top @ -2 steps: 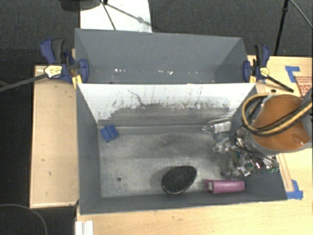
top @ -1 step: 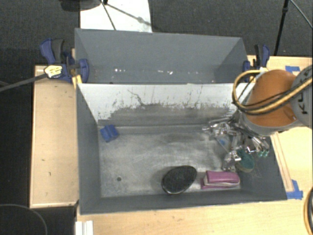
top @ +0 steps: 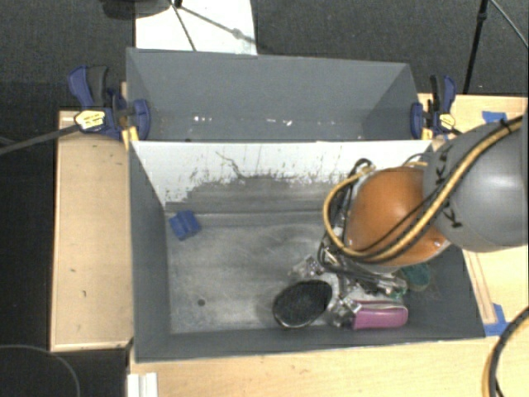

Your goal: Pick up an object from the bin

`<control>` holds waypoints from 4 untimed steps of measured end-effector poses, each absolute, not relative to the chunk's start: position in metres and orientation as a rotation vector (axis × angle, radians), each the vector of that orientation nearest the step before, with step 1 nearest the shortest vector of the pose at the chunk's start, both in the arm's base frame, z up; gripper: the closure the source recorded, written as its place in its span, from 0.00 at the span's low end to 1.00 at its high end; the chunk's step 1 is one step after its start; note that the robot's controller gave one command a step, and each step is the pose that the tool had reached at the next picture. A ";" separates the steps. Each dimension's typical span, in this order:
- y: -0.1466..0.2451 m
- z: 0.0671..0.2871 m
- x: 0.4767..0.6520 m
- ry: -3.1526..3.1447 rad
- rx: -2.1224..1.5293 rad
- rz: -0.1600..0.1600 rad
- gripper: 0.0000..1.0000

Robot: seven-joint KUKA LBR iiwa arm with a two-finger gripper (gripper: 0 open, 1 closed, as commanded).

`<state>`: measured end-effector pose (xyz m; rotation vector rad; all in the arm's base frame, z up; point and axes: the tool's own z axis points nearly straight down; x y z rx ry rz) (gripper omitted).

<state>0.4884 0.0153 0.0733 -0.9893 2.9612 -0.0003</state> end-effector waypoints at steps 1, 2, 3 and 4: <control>0.082 0.073 0.485 2.884 -1.198 -0.005 0.00; 0.081 0.074 0.485 2.884 -1.198 -0.004 1.00; 0.081 0.085 0.486 2.894 -1.206 0.000 1.00; 0.082 0.098 0.487 2.893 -1.208 0.000 1.00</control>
Offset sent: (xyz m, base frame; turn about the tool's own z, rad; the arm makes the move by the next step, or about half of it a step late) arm -0.0080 0.0649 -0.0033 -0.1358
